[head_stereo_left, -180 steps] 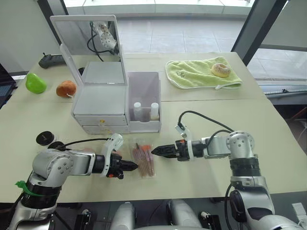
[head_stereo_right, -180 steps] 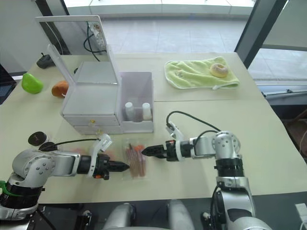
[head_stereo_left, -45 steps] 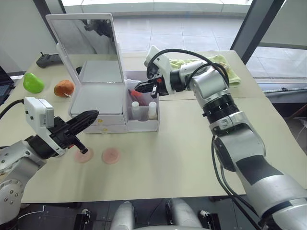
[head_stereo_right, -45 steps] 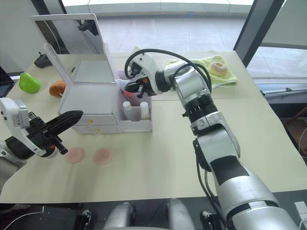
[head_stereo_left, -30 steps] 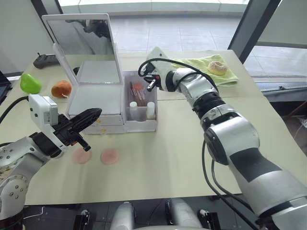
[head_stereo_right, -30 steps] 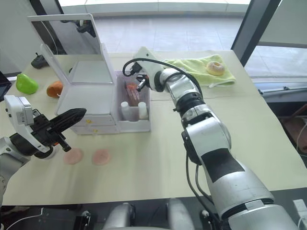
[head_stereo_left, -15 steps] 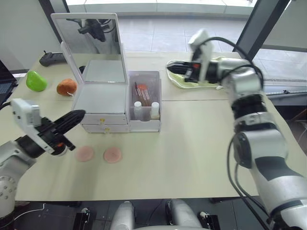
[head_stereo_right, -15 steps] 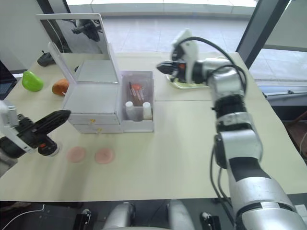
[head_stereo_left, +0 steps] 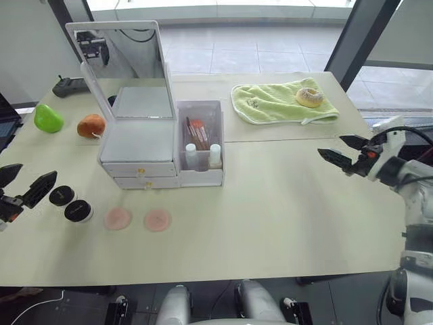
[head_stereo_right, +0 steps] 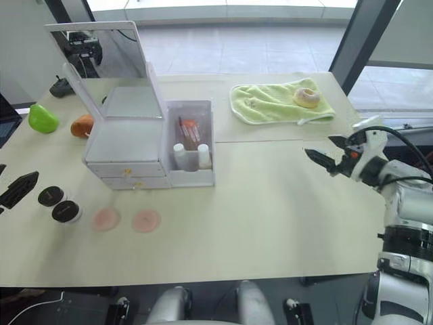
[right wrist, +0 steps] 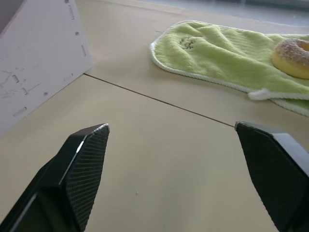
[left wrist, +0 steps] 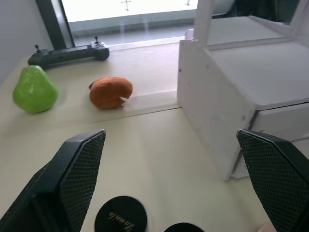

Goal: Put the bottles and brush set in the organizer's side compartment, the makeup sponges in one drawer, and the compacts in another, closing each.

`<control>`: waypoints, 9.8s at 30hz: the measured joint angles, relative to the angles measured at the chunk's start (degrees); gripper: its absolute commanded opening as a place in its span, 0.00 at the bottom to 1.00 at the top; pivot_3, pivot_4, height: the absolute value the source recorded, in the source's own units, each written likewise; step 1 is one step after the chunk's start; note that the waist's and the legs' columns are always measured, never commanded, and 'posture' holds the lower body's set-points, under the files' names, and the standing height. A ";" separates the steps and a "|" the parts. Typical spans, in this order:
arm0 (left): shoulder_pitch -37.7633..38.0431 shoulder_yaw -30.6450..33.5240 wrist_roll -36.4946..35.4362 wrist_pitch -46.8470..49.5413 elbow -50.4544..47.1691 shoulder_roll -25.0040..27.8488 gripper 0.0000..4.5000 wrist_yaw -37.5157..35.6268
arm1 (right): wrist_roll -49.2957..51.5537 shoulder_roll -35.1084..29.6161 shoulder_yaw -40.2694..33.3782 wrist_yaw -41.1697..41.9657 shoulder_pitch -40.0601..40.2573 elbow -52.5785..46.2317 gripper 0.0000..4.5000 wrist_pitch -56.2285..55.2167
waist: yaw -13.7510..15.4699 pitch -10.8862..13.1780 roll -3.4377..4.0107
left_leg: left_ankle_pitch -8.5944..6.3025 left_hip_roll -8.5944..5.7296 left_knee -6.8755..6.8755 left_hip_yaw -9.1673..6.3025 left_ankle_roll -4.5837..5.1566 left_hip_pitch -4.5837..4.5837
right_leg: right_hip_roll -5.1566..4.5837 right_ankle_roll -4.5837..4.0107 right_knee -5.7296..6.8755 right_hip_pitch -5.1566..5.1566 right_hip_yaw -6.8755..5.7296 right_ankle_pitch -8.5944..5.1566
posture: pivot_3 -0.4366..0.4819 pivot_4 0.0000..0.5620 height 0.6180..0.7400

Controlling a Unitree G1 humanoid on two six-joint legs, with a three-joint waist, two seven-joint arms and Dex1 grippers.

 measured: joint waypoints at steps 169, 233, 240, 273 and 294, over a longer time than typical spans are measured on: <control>8.25 9.03 0.72 -3.13 14.27 16.03 0.99 -27.93 | 21.77 -10.78 14.39 21.84 -14.10 -14.47 1.00 20.17 | -0.44 0.05 -0.25 | -0.16 0.18 -0.37 1.41 0.22 0.63 | -0.08 0.28 0.00 -0.15 1.14 0.00 | 0.48 0.27 1.00; 13.26 -35.37 21.33 -22.17 -15.56 -25.28 0.99 1.89 | 31.00 -9.27 19.93 4.00 -9.73 -45.84 1.00 31.12 | 0.69 -0.24 -0.45 | -0.41 0.12 0.07 1.48 0.62 0.50 | -0.10 0.42 -0.13 0.03 1.19 0.00 | 0.48 0.27 1.00; 11.35 -37.14 21.97 -22.34 -14.59 -25.67 0.99 4.62 | 31.72 -9.15 20.03 3.69 -9.78 -45.86 1.00 31.11 | 0.84 -0.28 -0.38 | -0.41 0.08 0.10 1.48 0.62 0.47 | -0.14 0.44 -0.13 0.04 1.20 0.01 | 0.48 0.27 1.00; 38.82 -20.74 8.04 -24.89 -27.23 -19.96 0.65 -2.55 | 30.25 -3.25 27.92 12.59 -20.18 -35.22 1.00 28.81 | 0.19 -0.04 -0.48 | -0.46 0.21 -0.01 1.46 0.68 0.59 | -0.20 -0.02 -0.23 -0.24 1.11 -0.35 | 0.48 0.27 1.00; 23.04 6.69 -21.33 5.53 -27.39 16.64 0.65 -16.70 | 27.30 -1.46 26.63 18.44 -22.31 -28.29 1.00 26.08 | 0.42 0.27 -0.37 | -0.46 0.19 -0.08 1.55 0.68 0.58 | -0.19 -0.05 -0.18 -0.14 1.06 -0.32 | 0.48 0.27 1.00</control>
